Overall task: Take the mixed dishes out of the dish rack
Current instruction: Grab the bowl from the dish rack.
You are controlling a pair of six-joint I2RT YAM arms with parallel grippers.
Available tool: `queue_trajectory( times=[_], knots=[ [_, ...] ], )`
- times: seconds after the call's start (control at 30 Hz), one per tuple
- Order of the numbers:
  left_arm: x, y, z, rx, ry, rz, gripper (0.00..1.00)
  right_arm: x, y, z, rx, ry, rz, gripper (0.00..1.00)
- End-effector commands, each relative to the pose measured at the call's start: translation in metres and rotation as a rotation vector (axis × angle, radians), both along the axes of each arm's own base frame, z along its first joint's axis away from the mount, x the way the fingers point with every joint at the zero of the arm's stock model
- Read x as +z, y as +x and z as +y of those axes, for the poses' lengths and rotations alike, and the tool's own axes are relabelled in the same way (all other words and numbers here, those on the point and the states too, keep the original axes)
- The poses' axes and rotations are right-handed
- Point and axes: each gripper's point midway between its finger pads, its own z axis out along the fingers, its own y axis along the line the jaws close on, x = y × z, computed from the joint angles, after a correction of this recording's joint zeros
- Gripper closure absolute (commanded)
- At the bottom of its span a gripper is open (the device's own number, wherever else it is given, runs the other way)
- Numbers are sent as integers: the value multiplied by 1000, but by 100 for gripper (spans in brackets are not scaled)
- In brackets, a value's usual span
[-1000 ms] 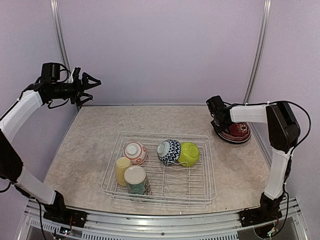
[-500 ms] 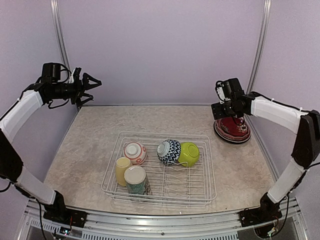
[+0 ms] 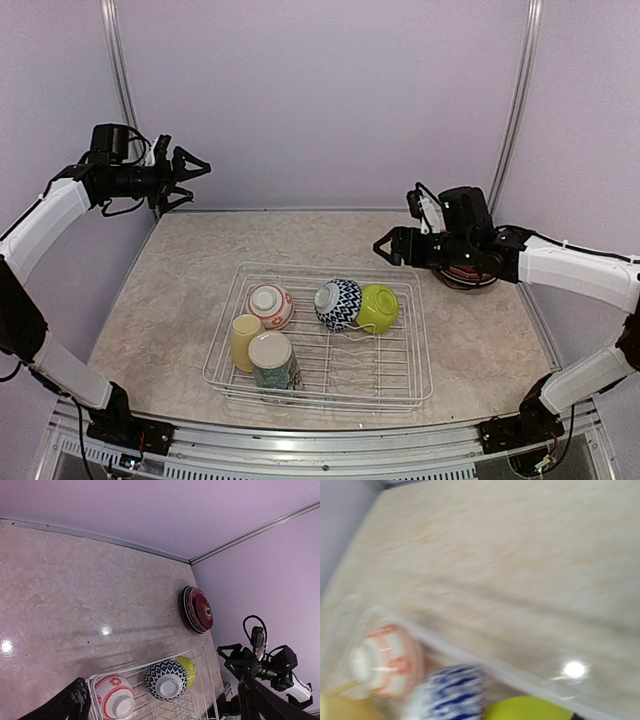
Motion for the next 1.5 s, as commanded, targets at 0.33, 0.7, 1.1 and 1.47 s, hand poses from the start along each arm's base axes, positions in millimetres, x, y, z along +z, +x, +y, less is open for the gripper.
queue_trajectory(
  times=[0.33, 0.7, 1.1, 1.47],
  knots=[
    [0, -2, -13, -31, 43, -7, 1, -26, -68, 77, 110, 254, 95, 14],
    [0, -3, -15, -44, 30, -3, 1, -68, -84, 84, 89, 235, 200, 14],
    [-1, -3, -16, -46, 28, 0, 1, -96, -75, 81, -13, 210, 266, 13],
    [1, -4, -17, -55, 19, 1, 1, -103, -72, 96, -34, 140, 264, 13]
  ],
)
